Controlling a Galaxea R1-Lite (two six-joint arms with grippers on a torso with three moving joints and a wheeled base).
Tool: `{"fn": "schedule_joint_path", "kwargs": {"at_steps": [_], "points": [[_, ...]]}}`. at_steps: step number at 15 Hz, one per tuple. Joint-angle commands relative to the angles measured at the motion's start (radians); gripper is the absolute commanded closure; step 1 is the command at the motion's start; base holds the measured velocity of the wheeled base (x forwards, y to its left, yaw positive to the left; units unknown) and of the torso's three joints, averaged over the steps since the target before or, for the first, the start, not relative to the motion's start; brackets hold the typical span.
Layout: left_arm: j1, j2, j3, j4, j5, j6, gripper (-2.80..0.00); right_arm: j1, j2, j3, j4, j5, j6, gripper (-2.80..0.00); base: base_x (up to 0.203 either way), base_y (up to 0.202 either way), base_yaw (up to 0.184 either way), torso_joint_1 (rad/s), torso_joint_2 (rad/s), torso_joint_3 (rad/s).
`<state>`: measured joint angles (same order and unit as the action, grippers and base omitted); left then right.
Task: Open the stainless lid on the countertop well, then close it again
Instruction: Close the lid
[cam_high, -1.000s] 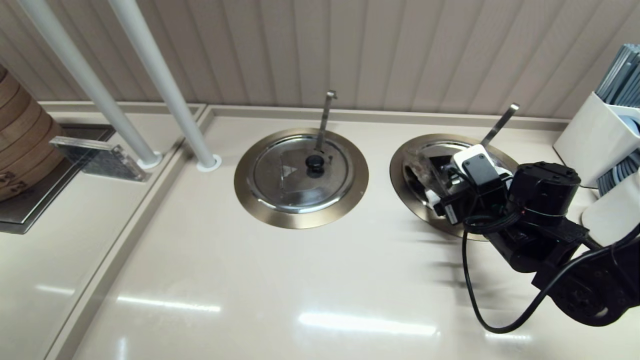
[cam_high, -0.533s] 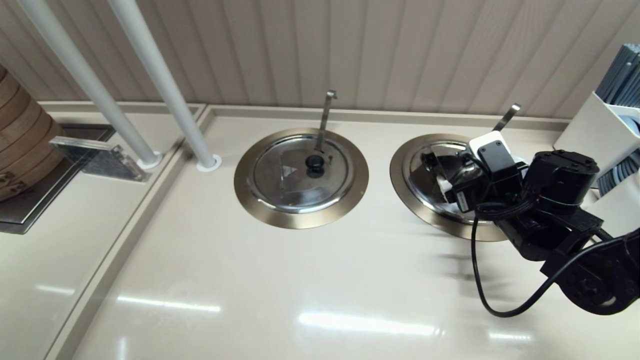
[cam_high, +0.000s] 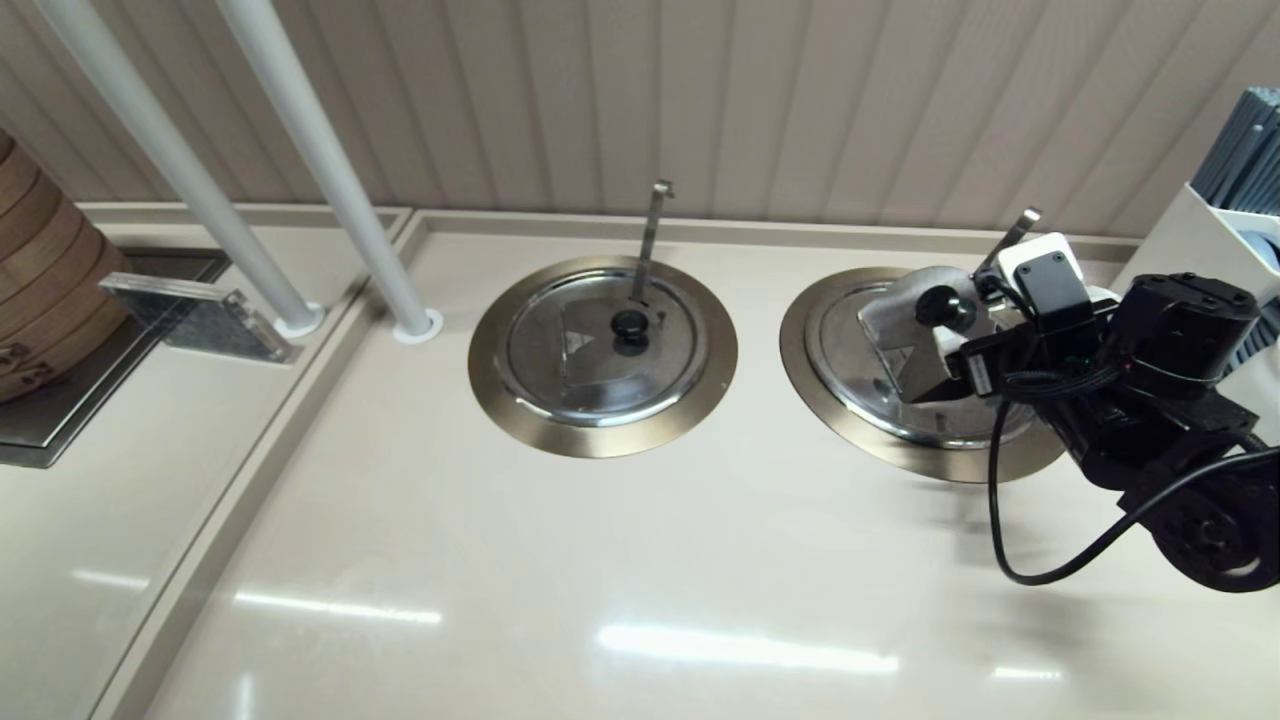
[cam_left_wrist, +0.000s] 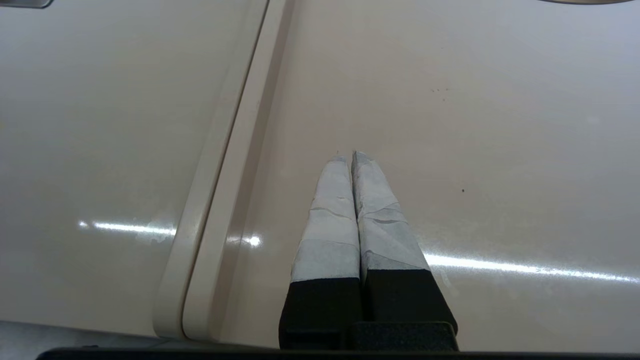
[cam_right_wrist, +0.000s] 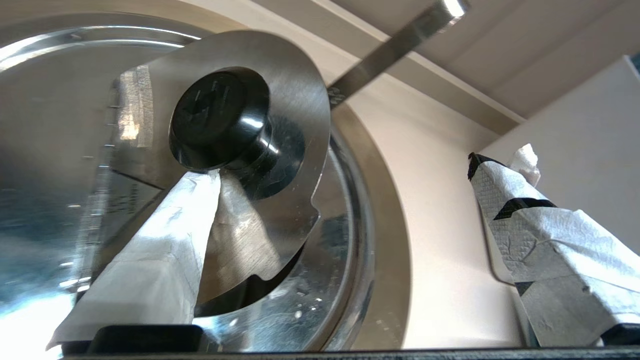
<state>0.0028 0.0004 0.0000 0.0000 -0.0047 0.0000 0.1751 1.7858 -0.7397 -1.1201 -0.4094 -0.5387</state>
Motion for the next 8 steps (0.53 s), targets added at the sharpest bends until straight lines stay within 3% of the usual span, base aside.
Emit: {"fn": "schedule_joint_path", "kwargs": {"at_steps": [1, 8], "points": [[0.000, 0.001, 0.000, 0.000, 0.000, 0.000, 0.00, -0.036, -0.011, -0.017, -0.009, -0.002, -0.005, -2.80, 0.000, 0.000, 0.000, 0.000, 0.00, 0.000], [0.000, 0.001, 0.000, 0.000, 0.000, 0.000, 0.00, -0.038, -0.031, -0.018, -0.007, 0.006, -0.003, -2.80, 0.000, 0.000, 0.000, 0.000, 0.00, 0.000]]}}
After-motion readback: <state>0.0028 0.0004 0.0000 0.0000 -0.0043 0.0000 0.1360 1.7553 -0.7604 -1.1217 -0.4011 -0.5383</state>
